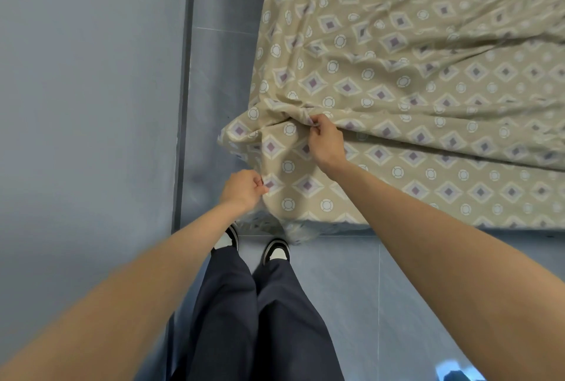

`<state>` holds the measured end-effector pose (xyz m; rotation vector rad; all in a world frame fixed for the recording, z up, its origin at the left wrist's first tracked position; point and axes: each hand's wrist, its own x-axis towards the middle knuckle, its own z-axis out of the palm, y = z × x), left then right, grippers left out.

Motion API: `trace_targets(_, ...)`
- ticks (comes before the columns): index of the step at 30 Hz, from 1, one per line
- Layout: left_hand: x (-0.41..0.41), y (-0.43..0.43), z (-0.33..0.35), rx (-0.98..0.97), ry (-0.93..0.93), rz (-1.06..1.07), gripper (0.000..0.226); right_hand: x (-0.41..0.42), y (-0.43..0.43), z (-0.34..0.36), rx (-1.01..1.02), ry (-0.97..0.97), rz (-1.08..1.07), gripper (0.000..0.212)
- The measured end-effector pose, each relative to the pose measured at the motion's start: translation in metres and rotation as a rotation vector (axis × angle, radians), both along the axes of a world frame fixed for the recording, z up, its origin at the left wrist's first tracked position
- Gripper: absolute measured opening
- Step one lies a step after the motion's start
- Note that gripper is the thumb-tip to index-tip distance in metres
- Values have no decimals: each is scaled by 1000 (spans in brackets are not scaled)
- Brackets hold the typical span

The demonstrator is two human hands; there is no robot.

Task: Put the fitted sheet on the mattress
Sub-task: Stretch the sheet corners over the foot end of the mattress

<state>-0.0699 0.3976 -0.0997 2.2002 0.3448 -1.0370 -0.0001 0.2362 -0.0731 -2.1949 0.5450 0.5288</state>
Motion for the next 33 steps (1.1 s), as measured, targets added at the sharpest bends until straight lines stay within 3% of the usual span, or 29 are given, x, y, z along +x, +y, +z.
trace_targets(4, 7, 1, 2, 26, -43, -45, 20, 11, -3, 10, 35, -5, -9, 54)
trace_targets(8, 3, 1, 1, 14, -22, 55, 17, 8, -1, 20, 77, 122, 173, 72)
trace_targets(10, 4, 1, 3, -30, 37, 131, 4, 2, 2, 22, 131, 135, 209, 84)
trace_targets(11, 6, 2, 8, -61, 71, 154, 14, -1, 3, 24, 148, 126, 186, 85)
trace_targets(15, 20, 11, 37, -130, 149, 153, 40, -5, 5, 35, 106, 123, 20, 72)
trace_targets(23, 47, 32, 143, -99, -38, 249, 35, -13, 12, 131, 126, 49, -11, 47)
trace_targets(33, 92, 37, 364, -224, -392, 370, 28, -9, 11, 326, 176, -266, 12, 34)
